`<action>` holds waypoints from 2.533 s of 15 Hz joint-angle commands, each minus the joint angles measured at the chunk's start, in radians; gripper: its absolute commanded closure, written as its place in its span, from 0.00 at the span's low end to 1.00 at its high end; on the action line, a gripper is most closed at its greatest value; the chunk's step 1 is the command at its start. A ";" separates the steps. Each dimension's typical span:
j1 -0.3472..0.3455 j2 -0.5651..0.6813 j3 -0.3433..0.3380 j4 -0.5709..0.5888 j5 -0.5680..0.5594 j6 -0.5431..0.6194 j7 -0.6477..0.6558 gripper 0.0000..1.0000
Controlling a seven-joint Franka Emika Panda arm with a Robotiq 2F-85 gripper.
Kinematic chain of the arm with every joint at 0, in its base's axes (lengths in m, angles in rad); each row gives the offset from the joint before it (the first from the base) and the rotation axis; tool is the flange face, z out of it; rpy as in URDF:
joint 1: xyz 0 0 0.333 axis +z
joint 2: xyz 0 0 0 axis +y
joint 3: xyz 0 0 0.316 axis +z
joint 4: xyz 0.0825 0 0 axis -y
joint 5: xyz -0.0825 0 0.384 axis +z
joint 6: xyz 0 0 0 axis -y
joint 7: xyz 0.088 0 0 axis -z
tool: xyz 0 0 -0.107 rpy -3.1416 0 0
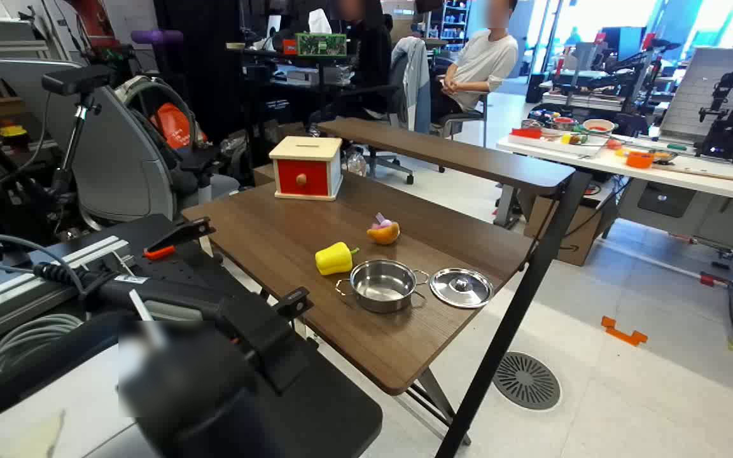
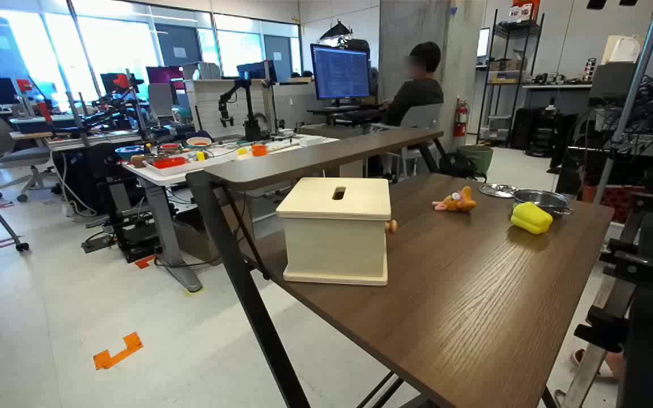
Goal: Move the yellow pepper to the left
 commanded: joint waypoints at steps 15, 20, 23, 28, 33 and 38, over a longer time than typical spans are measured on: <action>0.011 0.000 -0.010 0.003 -0.004 -0.003 0.002 0.00; 0.040 0.059 -0.018 -0.007 0.031 0.062 -0.035 0.00; 0.089 0.131 -0.013 -0.016 0.078 0.128 -0.089 0.00; 0.198 0.301 -0.012 -0.019 0.328 0.273 -0.299 0.00; 0.209 0.454 0.065 -0.012 0.723 0.365 -0.555 0.00; 0.193 0.580 0.090 -0.001 0.849 0.365 -0.656 0.00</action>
